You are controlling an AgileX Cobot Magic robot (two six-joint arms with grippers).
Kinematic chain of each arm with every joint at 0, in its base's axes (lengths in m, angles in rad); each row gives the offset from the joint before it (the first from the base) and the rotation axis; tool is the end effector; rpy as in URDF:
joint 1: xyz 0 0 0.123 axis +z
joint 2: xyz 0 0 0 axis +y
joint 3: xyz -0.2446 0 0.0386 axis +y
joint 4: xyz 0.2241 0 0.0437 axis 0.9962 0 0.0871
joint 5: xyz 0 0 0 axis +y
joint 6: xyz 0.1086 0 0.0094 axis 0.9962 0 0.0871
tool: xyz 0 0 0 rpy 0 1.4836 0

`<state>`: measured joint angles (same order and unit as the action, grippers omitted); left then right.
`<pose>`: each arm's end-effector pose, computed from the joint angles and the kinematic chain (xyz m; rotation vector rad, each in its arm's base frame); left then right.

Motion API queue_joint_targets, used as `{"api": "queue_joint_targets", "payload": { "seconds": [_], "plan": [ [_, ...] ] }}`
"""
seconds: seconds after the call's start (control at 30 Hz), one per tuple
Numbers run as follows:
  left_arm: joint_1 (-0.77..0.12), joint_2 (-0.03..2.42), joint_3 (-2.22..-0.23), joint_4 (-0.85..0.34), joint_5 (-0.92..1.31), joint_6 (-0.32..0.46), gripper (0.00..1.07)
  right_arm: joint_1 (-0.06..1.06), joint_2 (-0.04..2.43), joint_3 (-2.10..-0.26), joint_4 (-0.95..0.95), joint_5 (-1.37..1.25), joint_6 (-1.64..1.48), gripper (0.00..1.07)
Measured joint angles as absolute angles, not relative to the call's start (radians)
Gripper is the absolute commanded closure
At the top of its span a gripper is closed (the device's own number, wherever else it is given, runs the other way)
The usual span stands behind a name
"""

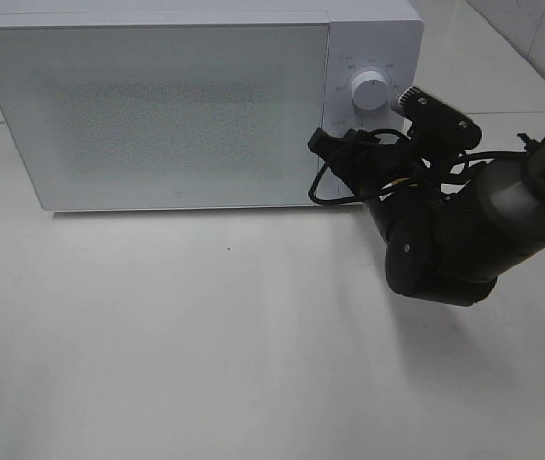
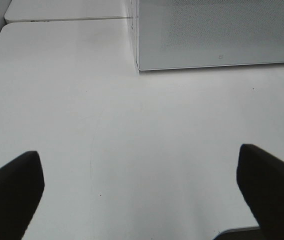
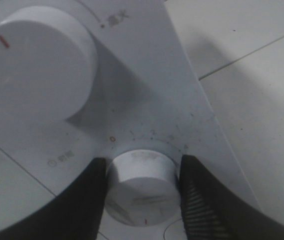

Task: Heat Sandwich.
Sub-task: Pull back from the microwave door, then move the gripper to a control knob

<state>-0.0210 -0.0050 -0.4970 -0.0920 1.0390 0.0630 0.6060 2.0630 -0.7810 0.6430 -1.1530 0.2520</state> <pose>0.0283 -0.0092 0.2594 0.0879 2.0163 -0.0830 0.3182 0.1478 0.1060 0.3805 1.6503 0.3738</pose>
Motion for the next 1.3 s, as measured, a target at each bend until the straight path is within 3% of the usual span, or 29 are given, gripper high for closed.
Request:
{"api": "queue_joint_targets", "payload": {
  "seconds": [0.9, 1.3],
  "plan": [
    [-0.021, -0.005, -0.497, -0.092, 1.039, 0.063, 0.03, 0.604, 2.071, -0.777, 0.653, -1.176, 1.207, 0.99],
    [-0.021, -0.005, -0.497, -0.092, 1.039, 0.063, 0.03, 0.604, 2.071, -0.777, 0.661, -1.172, 1.454, 0.98]
  ]
}}
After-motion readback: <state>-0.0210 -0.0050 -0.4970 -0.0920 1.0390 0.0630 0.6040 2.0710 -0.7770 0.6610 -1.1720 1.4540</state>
